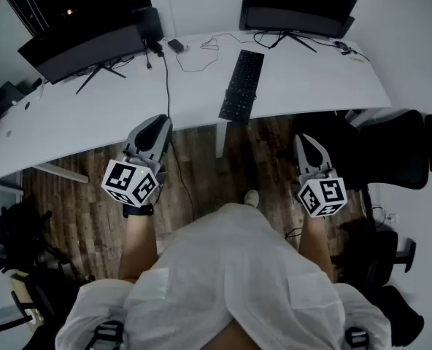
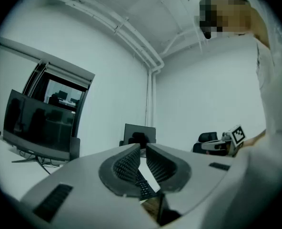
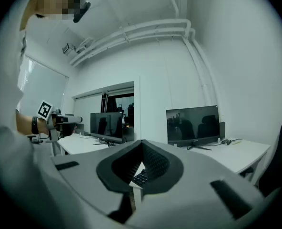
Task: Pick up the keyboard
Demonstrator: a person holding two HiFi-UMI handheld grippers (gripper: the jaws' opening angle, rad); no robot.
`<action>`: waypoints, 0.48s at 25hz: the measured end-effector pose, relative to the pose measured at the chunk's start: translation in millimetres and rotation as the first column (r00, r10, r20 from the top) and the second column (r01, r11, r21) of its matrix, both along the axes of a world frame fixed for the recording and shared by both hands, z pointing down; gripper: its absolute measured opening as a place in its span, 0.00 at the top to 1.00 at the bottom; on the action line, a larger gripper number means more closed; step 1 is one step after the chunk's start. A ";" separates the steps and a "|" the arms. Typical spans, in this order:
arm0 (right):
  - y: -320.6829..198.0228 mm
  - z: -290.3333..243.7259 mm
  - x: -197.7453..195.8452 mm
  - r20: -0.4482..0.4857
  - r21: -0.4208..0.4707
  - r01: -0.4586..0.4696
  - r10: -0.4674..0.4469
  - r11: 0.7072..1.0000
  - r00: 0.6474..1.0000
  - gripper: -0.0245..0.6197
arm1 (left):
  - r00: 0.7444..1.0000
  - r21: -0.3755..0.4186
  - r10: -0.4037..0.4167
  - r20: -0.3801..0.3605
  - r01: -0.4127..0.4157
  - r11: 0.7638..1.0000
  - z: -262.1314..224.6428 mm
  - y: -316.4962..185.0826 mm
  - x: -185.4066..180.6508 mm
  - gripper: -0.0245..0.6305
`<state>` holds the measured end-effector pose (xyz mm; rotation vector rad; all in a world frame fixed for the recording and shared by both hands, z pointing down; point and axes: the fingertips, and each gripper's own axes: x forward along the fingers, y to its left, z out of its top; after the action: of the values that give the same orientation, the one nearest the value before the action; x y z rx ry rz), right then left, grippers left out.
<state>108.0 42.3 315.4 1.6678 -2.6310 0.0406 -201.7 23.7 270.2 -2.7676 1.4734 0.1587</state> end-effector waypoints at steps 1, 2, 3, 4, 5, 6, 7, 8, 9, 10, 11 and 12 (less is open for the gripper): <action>0.4 0.4 0.4 -0.002 -0.001 0.000 0.000 1.000 1.000 0.96 | 1.000 0.000 0.001 -0.002 -0.001 1.000 -0.5 -0.2 0.5 0.91; 0.6 0.7 0.9 -0.005 -0.001 -0.001 0.001 1.000 1.000 0.96 | 1.000 0.001 0.003 -0.004 -0.003 1.000 -0.9 -0.5 1.1 0.91; 0.6 0.9 1.5 -0.007 -0.002 -0.001 0.001 1.000 1.000 0.96 | 1.000 0.001 0.004 -0.004 -0.004 1.000 -1.1 -0.9 1.7 0.91; 0.4 1.0 2.1 -0.009 -0.002 -0.002 0.002 1.000 1.000 0.96 | 1.000 0.001 0.005 -0.004 -0.005 1.000 -1.1 -1.4 2.4 0.91; 0.3 1.2 2.5 -0.010 -0.003 -0.003 0.003 1.000 1.000 0.96 | 1.000 0.000 0.006 -0.003 -0.006 1.000 -1.1 -1.6 2.8 0.91; 0.5 1.4 2.5 -0.011 -0.004 -0.004 0.003 1.000 1.000 0.96 | 1.000 0.000 0.007 -0.003 -0.007 1.000 -1.1 -1.4 2.9 0.91; 0.7 1.4 2.1 -0.012 -0.005 -0.003 0.003 1.000 1.000 0.96 | 1.000 0.001 0.008 -0.003 -0.008 1.000 -1.5 -1.1 2.6 0.91; 0.9 1.2 1.5 -0.013 -0.005 -0.002 0.002 1.000 1.000 0.96 | 1.000 0.001 0.008 -0.003 -0.008 1.000 -2.0 -0.7 2.3 0.91; 0.8 0.9 0.7 -0.013 -0.004 0.001 -0.001 1.000 1.000 0.96 | 1.000 0.002 0.008 -0.004 -0.008 1.000 -2.6 -0.6 2.1 0.91; 0.4 0.6 -0.3 -0.013 -0.004 0.006 -0.006 1.000 1.000 0.96 | 1.000 0.001 0.008 -0.004 -0.008 1.000 -2.9 -1.0 2.2 0.91; -0.2 0.8 -1.2 -0.013 -0.005 0.012 -0.012 1.000 1.000 0.96 | 1.000 -0.001 0.008 -0.003 -0.008 1.000 -2.7 -1.6 2.6 0.91; -0.6 1.6 -2.2 -0.011 -0.008 0.019 -0.019 1.000 1.000 0.96 | 1.000 -0.003 0.010 -0.002 -0.010 1.000 -1.8 -2.2 3.3 0.91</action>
<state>105.8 41.7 317.0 1.6353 -2.6354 0.0415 -198.4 21.5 268.4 -2.7786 1.4620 0.1588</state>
